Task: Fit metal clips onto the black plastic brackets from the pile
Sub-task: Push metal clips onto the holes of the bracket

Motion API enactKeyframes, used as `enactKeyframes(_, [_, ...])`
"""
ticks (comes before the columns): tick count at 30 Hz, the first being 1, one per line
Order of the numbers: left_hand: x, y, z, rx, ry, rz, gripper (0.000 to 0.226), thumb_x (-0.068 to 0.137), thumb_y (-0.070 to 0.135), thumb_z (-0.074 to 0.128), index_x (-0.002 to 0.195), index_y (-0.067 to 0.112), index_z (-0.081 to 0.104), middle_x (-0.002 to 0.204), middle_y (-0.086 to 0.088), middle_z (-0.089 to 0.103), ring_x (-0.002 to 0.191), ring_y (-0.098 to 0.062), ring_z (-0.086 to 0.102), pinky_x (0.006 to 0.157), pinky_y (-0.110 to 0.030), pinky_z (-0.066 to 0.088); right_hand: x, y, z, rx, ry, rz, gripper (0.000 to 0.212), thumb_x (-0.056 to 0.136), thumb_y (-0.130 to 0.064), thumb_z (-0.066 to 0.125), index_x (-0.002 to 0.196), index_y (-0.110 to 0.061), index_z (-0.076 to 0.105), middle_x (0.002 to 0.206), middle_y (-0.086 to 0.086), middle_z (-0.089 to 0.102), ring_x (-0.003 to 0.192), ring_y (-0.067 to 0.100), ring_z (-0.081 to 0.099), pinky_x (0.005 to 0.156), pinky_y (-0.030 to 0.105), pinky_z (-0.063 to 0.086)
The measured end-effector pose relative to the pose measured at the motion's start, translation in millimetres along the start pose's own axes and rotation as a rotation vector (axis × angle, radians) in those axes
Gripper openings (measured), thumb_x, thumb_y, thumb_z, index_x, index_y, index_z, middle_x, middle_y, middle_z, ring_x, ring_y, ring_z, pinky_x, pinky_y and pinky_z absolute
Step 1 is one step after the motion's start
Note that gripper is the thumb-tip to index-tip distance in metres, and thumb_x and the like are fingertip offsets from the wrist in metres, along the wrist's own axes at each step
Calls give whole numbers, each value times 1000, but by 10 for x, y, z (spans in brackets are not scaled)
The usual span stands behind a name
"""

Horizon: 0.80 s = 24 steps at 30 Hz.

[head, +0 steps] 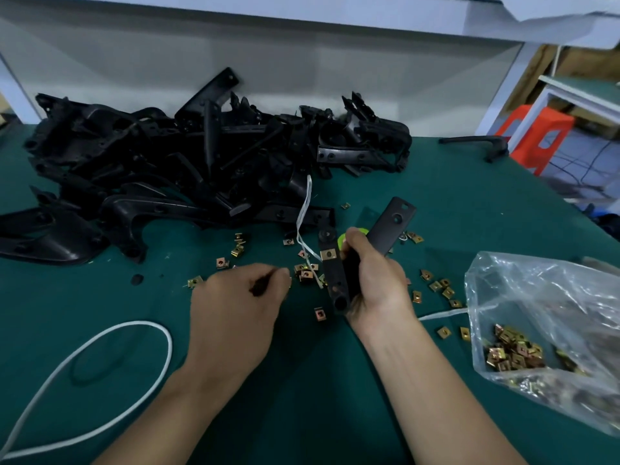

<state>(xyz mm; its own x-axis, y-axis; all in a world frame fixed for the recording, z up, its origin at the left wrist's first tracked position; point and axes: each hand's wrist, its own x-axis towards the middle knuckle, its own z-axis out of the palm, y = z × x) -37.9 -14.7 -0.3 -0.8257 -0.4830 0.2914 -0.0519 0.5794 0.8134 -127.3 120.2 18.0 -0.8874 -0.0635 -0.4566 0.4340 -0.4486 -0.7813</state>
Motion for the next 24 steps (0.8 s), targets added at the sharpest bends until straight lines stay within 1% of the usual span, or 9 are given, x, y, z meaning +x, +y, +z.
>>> enactKeyframes(2, [10,24,-11,-42,-5,-32,14,86,36,70,72,37,73,59,15,68,58,-10,67,56,-20,50,5,-8,3,4,-6,-1,19,89,-28,76,82,-15,63,60,-1,63,46,16,61,45,26,50])
enactKeyframes(4, [16,28,-5,-49,-36,-36,26,81,23,80,67,44,73,66,28,69,67,5,68,61,-4,46,16,-3,4,-2,-10,0,20,89,-27,75,78,-16,62,59,-1,62,46,16,60,45,26,51])
enactKeyframes(6, [22,17,10,-70,-92,-55,37,75,11,85,70,45,73,70,32,70,72,13,66,65,2,43,24,-1,1,-5,-22,1,22,89,-28,75,76,-17,62,59,-2,61,46,16,59,46,27,51])
enactKeyframes(8, [24,5,16,-112,-109,-74,45,74,4,85,78,48,72,75,33,71,76,15,66,69,5,42,30,0,-7,-3,-33,2,23,89,-27,75,74,-17,62,59,-2,60,46,15,58,46,27,51])
enactKeyframes(11, [39,-8,5,-119,-127,-75,50,79,3,81,88,51,70,80,38,69,83,19,64,73,6,40,25,8,1,-7,-45,-1,24,89,-27,75,73,-17,61,59,-2,60,47,15,58,47,28,51])
enactKeyframes(17, [37,13,-14,-93,-135,-25,41,87,9,75,89,49,69,83,40,69,86,19,63,72,5,38,25,28,23,-23,-57,-14,23,89,-25,75,73,-17,61,57,-3,59,46,14,58,45,25,49])
enactKeyframes(19, [31,29,-3,-105,-160,-23,42,83,9,79,85,50,70,81,37,70,83,17,65,73,4,41,26,35,24,-34,-55,-22,24,89,-26,74,71,-18,61,56,-3,59,45,13,57,43,24,47])
enactKeyframes(21, [24,49,7,-132,-185,-45,45,77,7,84,78,49,71,77,34,71,79,16,67,71,3,42,28,39,21,-40,-56,-27,25,89,-26,74,70,-19,61,56,-4,59,44,13,56,42,24,46])
enactKeyframes(24, [31,72,-2,-156,-177,-60,41,70,3,87,74,41,74,71,30,71,73,14,67,65,3,43,27,40,19,-45,-57,-34,25,89,-27,75,69,-18,62,56,-3,59,45,14,56,43,25,48])
